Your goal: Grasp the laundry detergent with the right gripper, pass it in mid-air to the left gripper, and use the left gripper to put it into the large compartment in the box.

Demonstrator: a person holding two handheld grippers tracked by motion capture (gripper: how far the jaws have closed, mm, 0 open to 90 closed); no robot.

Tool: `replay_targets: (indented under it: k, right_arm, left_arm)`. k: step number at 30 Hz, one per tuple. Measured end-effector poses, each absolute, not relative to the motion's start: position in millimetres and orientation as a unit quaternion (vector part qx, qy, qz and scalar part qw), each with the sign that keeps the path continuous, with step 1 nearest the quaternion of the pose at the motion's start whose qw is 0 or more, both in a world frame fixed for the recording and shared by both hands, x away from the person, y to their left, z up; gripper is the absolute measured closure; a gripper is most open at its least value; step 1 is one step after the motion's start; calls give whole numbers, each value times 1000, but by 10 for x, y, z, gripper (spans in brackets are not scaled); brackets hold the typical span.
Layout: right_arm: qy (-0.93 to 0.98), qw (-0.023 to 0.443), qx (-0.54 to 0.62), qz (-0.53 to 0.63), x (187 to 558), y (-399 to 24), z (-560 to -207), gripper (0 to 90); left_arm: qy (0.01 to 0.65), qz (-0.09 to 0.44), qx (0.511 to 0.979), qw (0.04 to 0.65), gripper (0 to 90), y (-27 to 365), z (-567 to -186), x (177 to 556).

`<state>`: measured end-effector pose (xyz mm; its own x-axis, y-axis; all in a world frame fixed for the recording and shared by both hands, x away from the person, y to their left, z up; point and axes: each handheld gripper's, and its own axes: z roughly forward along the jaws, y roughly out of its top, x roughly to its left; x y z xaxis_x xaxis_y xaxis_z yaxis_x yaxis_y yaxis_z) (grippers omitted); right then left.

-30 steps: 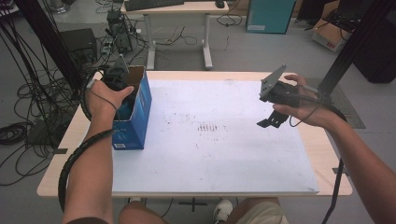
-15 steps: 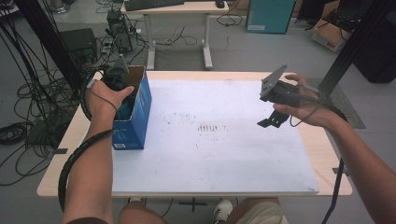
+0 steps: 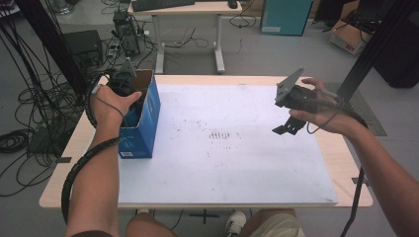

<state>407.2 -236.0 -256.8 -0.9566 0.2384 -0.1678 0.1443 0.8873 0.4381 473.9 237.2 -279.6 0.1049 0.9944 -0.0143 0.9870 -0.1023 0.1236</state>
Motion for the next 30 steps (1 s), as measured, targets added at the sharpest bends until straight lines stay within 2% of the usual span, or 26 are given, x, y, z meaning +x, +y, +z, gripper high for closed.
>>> replay_targets:
  k: [30]
  right_arm:
    - [965,107,104,215,4059,-2352,-2587,69]
  left_arm:
    - [667,39,743,51,366,2367,-2798,4731]
